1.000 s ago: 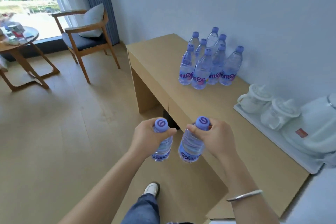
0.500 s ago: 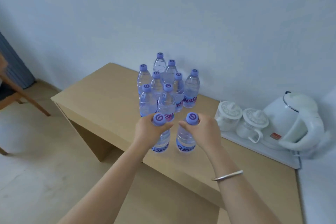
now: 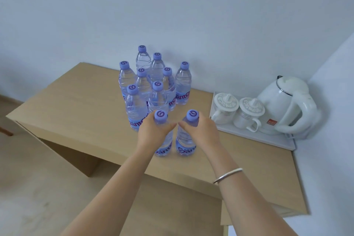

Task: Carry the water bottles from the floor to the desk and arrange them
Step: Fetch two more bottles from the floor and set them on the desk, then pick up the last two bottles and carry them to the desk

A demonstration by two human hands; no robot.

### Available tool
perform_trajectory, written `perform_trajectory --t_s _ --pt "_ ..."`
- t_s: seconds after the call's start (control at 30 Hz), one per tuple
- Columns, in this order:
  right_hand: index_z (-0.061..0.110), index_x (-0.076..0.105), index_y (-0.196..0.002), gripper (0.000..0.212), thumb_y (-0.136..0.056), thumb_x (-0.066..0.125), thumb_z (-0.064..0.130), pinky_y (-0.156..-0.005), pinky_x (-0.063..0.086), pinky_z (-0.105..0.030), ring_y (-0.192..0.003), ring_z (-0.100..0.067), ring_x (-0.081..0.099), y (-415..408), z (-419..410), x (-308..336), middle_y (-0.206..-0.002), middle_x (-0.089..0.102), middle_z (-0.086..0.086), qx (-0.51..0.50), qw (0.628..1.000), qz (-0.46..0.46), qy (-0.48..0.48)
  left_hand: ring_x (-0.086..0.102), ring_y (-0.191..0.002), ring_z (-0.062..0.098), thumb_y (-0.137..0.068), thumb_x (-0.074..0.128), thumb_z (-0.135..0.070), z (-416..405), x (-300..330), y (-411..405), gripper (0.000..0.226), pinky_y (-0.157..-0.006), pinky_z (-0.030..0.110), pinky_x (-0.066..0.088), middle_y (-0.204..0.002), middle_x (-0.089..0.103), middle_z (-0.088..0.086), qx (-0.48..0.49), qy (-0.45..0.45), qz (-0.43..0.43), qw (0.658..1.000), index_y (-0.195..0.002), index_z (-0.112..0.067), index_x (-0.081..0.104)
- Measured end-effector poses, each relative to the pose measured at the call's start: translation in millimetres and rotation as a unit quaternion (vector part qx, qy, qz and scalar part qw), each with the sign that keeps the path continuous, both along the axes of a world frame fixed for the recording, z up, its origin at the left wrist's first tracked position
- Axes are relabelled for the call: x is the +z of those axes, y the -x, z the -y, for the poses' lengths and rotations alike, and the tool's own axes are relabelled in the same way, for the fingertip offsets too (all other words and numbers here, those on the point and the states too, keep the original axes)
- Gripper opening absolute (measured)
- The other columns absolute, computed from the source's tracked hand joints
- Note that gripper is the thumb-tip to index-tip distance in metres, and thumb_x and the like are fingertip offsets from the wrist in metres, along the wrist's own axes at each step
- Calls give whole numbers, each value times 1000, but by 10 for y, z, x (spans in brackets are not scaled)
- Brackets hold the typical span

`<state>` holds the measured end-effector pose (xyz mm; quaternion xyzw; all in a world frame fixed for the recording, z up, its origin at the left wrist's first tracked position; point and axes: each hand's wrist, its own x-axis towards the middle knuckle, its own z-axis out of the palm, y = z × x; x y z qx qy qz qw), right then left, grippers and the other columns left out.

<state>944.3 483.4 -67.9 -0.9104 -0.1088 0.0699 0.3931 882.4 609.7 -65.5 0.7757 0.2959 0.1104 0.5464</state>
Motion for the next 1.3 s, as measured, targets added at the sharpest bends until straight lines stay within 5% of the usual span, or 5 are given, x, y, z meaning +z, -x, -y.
perform_trajectory --t_s 0.33,0.6,1.0,1.17,1.3 --pt "19 40 -131 55 -85 58 43 -95 42 -36 -122 -22 47 244 426 -108 -131 49 -2 50 994 -81 48 6 -145 19 -80 70 -20 687 -500 537 104 -113 32 18 -157 1 5 -41 72 -122 989 -149 -11 -8" --pt "13 47 -133 55 -89 54 45 -103 38 -33 -125 -18 47 694 1720 -166 -135 51 -3 -100 981 -152 75 29 -139 16 -87 62 -26 1797 -514 466 70 -101 20 26 -151 28 4 -318 -5 -159 935 -145 -12 26" --pt "15 48 -130 52 -88 53 46 -93 42 -27 -115 -16 53 2179 4095 -129 -128 54 -2 -370 900 -229 29 45 -126 11 -85 62 -36 4077 -346 989 54 -96 19 35 -138 47 -6 -662 -129 -148 724 -134 -20 45" --pt "24 54 -98 25 -88 54 47 -62 35 -18 -76 -4 50 2755 4971 -106 -91 53 8 -465 859 -213 11 48 -122 10 -85 63 -34 5085 -261 1214 50 -92 15 32 -136 49 -6 -722 -149 -106 667 -131 -21 47" --pt "17 52 -120 43 -89 51 47 -82 45 -29 -97 -16 55 3187 5582 -33 -117 58 1 -517 830 -206 39 48 -121 13 -85 63 -32 5862 -172 1378 47 -92 18 34 -133 51 -4 -755 -155 -68 633 -129 -20 49"
